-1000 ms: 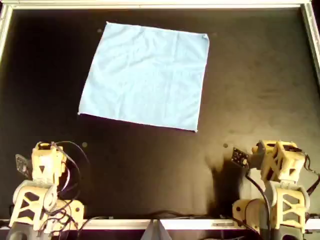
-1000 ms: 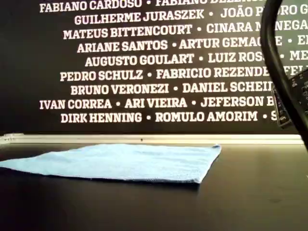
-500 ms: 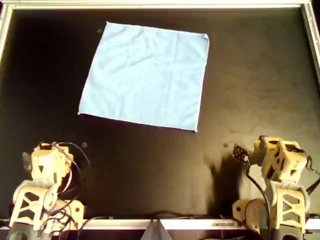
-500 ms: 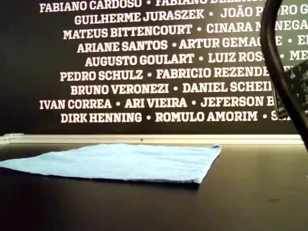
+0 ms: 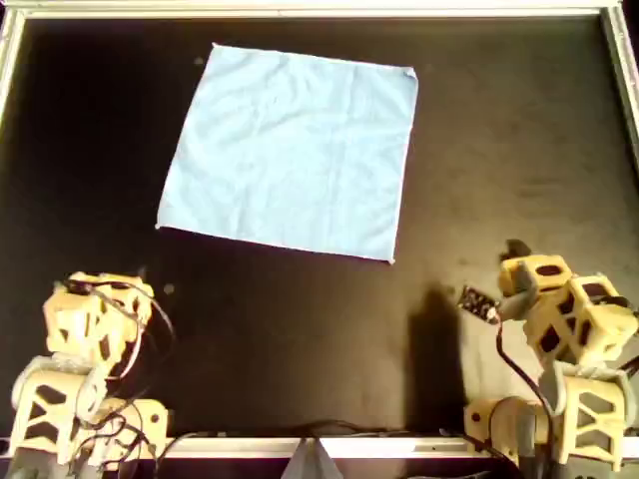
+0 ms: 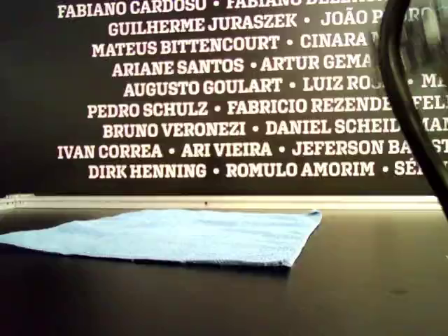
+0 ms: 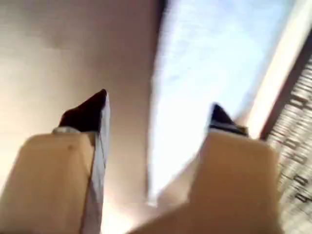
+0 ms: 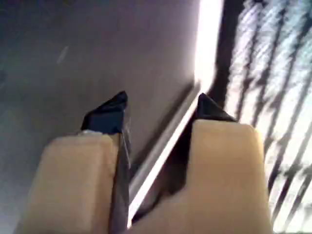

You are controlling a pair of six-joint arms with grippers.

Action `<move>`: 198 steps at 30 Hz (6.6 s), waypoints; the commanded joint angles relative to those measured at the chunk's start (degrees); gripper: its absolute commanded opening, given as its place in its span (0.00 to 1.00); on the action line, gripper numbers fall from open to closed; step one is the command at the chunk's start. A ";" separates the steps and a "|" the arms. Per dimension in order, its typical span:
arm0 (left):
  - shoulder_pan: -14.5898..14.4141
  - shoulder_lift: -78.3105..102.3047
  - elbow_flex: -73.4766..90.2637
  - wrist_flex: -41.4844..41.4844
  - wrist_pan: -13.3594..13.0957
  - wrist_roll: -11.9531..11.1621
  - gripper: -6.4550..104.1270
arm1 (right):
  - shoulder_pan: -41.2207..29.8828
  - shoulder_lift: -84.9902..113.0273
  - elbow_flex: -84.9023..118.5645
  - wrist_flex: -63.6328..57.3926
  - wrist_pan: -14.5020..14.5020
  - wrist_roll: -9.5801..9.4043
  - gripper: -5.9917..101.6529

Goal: Fold a cloth

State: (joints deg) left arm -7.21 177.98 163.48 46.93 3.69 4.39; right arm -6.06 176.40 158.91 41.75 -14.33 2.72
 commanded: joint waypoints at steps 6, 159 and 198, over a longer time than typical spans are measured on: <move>1.32 0.00 -5.19 -1.32 0.00 0.00 0.82 | 0.18 1.58 -3.87 -3.69 -18.90 0.18 0.58; -8.44 -66.80 -23.55 -24.17 0.53 6.50 0.06 | 29.71 -77.96 -37.62 -12.48 11.60 6.15 0.04; -0.09 -112.41 -93.87 -24.70 -0.70 6.86 0.06 | 21.62 -128.41 -114.08 -12.57 10.55 6.15 0.04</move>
State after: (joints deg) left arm -9.49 65.30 76.99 23.29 3.25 11.07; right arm 16.00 48.16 53.44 31.82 -3.16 8.53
